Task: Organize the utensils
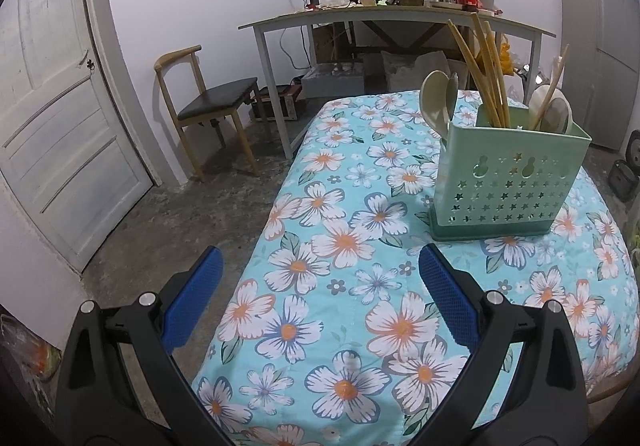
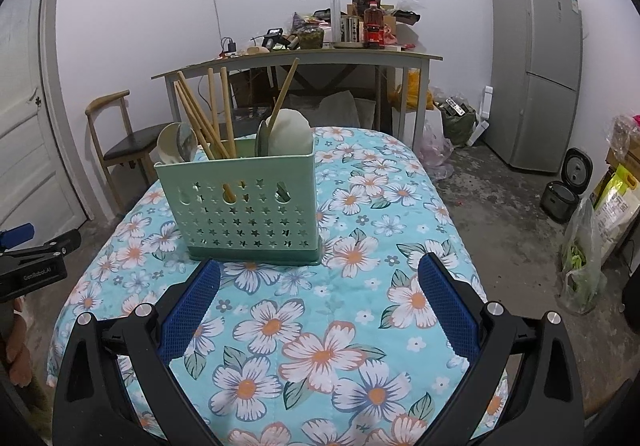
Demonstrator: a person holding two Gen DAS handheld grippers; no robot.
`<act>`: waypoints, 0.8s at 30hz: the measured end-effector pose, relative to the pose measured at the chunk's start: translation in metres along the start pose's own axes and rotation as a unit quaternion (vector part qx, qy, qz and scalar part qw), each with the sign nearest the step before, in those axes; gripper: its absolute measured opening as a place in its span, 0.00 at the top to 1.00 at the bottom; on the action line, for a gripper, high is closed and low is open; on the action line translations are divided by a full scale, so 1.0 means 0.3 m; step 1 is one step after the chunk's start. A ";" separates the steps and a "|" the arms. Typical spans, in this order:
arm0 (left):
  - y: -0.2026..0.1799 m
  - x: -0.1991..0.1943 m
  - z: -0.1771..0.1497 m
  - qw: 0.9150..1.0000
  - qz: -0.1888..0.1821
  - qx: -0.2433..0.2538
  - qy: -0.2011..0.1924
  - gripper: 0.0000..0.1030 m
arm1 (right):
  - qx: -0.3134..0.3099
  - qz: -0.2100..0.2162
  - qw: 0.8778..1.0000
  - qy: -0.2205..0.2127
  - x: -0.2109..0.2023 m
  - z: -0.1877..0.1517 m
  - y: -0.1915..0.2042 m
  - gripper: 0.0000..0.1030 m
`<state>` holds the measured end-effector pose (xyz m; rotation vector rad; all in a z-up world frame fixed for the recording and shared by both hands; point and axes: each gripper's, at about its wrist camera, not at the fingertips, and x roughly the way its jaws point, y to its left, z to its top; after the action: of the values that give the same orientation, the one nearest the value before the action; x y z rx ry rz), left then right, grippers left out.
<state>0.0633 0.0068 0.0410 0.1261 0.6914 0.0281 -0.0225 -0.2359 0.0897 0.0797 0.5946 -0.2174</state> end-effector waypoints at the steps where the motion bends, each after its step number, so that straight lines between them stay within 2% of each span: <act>1: 0.002 0.000 0.000 1.000 0.002 0.000 0.000 0.08 | 0.000 0.000 1.000 0.000 0.000 0.000 0.000 0.06; 9: 0.022 0.009 0.003 1.000 0.008 -0.010 -0.001 0.08 | 0.012 -0.011 1.000 0.000 -0.009 -0.002 -0.028 0.06; 24: -0.016 0.009 -0.003 1.000 -0.003 0.001 0.001 0.08 | 0.020 -0.022 1.000 -0.001 -0.021 -0.015 -0.074 0.06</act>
<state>0.0648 0.0023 0.0380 0.1270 0.6942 0.0222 -0.0349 -0.2557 0.0891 0.1050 0.5913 -0.2727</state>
